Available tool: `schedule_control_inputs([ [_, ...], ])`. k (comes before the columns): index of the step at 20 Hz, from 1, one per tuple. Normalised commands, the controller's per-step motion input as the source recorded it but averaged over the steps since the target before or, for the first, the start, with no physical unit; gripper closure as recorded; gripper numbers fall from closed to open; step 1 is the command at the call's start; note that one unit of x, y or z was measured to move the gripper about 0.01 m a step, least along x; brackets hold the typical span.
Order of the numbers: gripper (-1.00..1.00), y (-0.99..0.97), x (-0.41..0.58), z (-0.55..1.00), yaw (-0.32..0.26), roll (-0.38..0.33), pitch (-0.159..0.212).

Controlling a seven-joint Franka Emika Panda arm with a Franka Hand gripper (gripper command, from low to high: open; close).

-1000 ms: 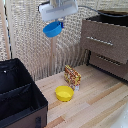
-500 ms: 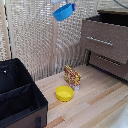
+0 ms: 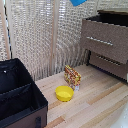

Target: Kindly move your gripper toward the top drawer's handle. With caution, hold the handle robustly using your gripper and pull open the top drawer. Let the handle go. Relocate your gripper to the bowl placed in the background. Gently hold the bowl using your gripper. Bring the gripper and the bowl to the ajar drawer. Softly release the bowl into it.

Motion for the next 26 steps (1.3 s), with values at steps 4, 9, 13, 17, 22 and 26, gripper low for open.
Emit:
schedule_control_inputs([
  [4,1.0,-0.93,-0.306,0.13,-0.081,0.013,0.016],
  [9,1.0,-0.95,-0.321,-0.13,-0.081,0.003,0.0],
  [13,1.0,-1.0,-0.169,-0.28,-0.024,0.002,0.029],
  [17,1.0,-0.84,-0.151,-0.47,0.0,-0.003,0.003],
  [22,1.0,-0.17,-0.076,-0.35,0.015,0.003,0.047],
  [26,1.0,-0.02,-0.166,-0.37,0.029,0.052,0.029],
])
